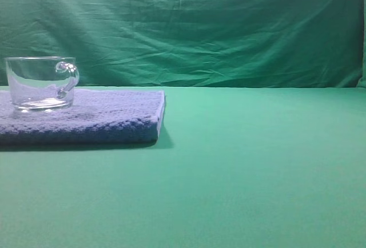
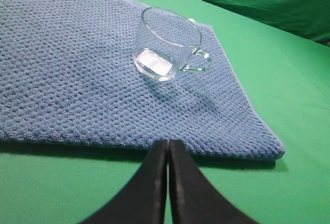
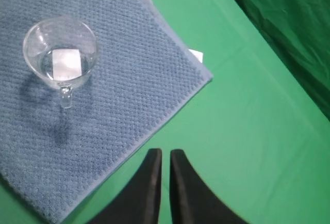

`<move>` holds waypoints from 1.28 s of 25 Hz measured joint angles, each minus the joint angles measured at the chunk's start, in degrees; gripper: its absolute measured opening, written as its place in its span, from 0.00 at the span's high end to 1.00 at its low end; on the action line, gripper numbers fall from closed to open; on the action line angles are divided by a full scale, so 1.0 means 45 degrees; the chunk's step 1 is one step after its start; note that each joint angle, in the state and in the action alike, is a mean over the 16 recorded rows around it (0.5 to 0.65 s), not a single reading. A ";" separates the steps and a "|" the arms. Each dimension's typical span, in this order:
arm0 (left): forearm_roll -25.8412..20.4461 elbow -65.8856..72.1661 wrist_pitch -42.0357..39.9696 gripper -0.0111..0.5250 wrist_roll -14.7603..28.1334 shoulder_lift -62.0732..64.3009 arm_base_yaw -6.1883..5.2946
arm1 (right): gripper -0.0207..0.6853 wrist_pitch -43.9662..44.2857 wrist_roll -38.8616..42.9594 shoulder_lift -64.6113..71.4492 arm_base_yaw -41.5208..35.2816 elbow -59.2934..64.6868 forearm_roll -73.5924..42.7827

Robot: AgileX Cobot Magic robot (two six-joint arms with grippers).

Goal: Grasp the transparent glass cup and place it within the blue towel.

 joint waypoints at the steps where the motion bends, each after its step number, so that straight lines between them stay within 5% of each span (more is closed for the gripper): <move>1: 0.0000 0.0000 0.0000 0.98 0.0000 0.0000 0.0000 | 0.90 0.0002 0.0182 -0.0313 -0.0097 0.0248 -0.0002; 16: 0.0000 0.0000 0.0000 0.98 0.0000 0.0000 0.0000 | 0.90 -0.2570 0.1840 -0.6552 -0.1765 0.8380 0.0257; 32: 0.0000 0.0000 0.0000 0.98 0.0000 0.0000 0.0000 | 0.90 -0.8364 0.1911 -1.4107 -0.6905 1.6843 0.1139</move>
